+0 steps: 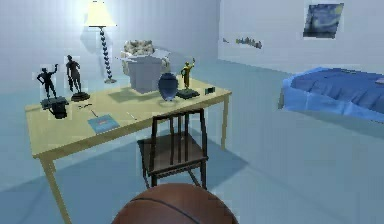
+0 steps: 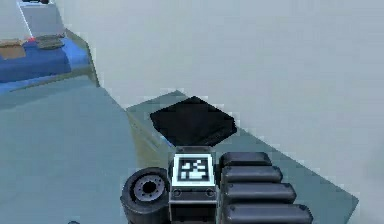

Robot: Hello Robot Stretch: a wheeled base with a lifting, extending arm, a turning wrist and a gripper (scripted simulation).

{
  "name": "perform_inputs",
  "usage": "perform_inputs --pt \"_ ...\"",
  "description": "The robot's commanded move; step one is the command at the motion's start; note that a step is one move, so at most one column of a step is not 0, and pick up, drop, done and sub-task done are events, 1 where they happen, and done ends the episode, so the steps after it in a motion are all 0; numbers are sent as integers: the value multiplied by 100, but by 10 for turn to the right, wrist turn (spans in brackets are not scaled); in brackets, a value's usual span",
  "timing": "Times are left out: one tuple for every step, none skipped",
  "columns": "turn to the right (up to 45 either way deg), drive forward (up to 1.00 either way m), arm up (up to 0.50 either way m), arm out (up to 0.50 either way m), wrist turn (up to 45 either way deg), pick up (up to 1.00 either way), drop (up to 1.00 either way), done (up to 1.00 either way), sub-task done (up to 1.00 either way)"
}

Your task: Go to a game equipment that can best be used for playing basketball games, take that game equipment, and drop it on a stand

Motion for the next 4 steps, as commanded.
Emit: perform_inputs --pt "-150 0 0 0 0 0 0 0 0" --pt "-450 0 0 0 0 0 0 0 0" --pt "-450 0 0 0 0 0 0 0 0" --pt "-450 0 0 0 0 0 0 0 0"
